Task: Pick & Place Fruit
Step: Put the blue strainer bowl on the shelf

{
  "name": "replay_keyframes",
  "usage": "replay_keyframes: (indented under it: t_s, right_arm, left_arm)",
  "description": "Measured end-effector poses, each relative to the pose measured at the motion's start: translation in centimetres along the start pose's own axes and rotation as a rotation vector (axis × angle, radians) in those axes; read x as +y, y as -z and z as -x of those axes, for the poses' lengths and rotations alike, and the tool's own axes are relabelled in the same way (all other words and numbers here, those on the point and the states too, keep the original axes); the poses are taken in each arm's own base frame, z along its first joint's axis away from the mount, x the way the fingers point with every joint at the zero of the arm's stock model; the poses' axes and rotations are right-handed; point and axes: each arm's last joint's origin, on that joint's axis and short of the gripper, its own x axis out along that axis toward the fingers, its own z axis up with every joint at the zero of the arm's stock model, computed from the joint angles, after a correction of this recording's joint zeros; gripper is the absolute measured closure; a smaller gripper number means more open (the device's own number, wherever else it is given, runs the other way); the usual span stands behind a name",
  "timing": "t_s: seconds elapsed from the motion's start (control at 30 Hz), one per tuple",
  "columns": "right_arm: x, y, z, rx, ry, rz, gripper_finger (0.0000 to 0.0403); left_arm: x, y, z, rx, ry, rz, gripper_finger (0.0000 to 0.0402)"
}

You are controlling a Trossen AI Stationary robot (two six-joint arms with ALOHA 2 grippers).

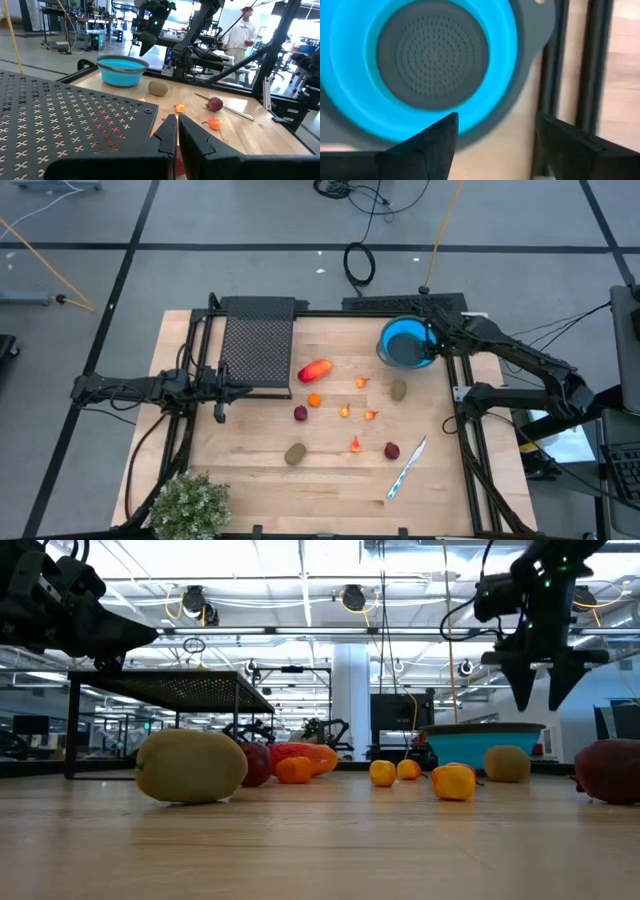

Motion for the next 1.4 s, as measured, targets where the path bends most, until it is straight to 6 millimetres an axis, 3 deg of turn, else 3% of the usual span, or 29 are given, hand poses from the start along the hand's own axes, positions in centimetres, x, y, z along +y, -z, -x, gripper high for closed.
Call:
replay_keyframes:
  t_s: [0.37, 0.67, 0.9, 1.2, 1.4]
  right_arm:
    - [-1.6, 0.0, -3.4, -0.021, 0.021, -0.115, 0.015]
    - [-1.6, 0.1, -6.5, -0.075, -0.162, -0.247, 0.0162]
    - [-2.2, 1.6, -8.2, -0.045, -0.139, -0.281, 0.0251]
    - [-2.2, 1.7, -8.7, -0.075, -0.166, -0.31, 0.0388]
    - [-1.7, 1.1, -8.5, -0.124, -0.247, -0.314, 0.0399]
  left_arm:
    - [0.0, -0.2, 0.0, -0.028, 0.004, 0.046, 0.0387]
    - [-0.1, -0.7, 0.0, -0.076, 0.016, 0.096, 0.0387]
    - [-0.2, -1.0, 0.1, -0.101, 0.027, 0.288, 0.0387]
    - [-0.3, -1.9, 0.2, -0.193, 0.068, 0.331, 0.0387]
    - [-0.3, -1.9, 0.2, -0.194, 0.068, 0.331, 0.0387]
